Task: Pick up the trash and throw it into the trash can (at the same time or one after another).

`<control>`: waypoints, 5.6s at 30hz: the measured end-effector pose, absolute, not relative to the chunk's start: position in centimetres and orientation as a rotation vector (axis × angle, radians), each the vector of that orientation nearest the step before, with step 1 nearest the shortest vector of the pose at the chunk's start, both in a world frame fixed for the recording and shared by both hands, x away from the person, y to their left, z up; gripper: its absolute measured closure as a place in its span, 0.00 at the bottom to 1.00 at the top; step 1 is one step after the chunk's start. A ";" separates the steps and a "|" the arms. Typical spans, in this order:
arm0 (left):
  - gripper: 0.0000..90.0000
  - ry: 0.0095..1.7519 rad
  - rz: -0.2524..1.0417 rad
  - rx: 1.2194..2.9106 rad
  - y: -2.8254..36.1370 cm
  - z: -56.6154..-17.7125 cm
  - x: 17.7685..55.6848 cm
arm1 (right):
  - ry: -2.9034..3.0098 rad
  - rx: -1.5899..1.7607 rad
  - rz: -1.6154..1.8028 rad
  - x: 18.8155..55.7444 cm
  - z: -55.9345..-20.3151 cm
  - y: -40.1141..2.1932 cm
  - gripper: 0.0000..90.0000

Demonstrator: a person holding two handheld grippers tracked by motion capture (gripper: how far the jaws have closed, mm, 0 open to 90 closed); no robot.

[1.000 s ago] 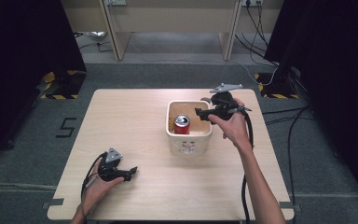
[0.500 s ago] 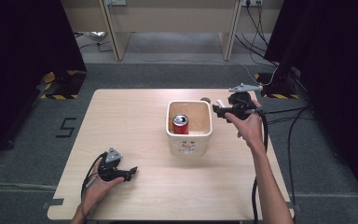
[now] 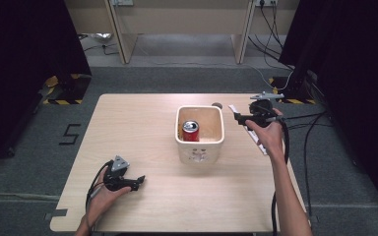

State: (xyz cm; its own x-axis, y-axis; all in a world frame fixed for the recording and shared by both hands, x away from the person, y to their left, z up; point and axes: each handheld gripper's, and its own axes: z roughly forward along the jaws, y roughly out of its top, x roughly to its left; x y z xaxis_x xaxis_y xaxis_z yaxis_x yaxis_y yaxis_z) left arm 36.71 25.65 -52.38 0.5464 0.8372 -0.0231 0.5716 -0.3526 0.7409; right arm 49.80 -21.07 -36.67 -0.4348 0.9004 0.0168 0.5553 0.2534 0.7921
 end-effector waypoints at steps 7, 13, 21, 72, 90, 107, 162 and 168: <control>0.12 1.133 0.473 2.066 25.6 -52.4 36.7 | 2.075 1.351 1.016 50.3 -37.7 -22.0 0.36; 0.12 1.133 0.474 2.067 25.6 -52.4 36.7 | 2.065 1.392 0.975 51.1 -38.9 -22.8 0.35; 0.12 1.133 0.474 2.066 25.6 -52.4 36.7 | 2.053 1.464 0.941 52.2 -40.8 -23.9 0.31; 0.12 1.132 0.475 2.065 25.6 -52.4 36.7 | 2.086 1.589 0.832 54.4 -48.9 -25.7 0.63; 0.12 1.132 0.475 2.065 25.6 -52.4 36.7 | 2.096 1.553 0.782 54.4 -49.8 -25.7 0.87; 0.12 1.133 0.474 2.065 25.6 -52.4 36.7 | 2.042 1.449 0.931 52.5 -43.3 -26.1 0.88; 0.12 1.131 0.473 2.071 25.7 -52.4 36.7 | 2.270 1.088 1.364 50.8 -33.5 -11.0 0.88; 0.12 1.134 0.471 2.065 25.6 -52.4 36.7 | 2.305 1.106 1.340 51.8 -34.7 -9.4 0.88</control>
State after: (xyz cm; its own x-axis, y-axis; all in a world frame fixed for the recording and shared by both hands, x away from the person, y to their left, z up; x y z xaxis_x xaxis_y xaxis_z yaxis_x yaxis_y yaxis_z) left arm 36.70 25.64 -52.38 0.5457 0.8376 -0.0245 0.5733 -0.3519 0.7400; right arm 51.85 -9.42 -34.69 -0.6787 0.7192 0.1488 0.4850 0.2867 0.8262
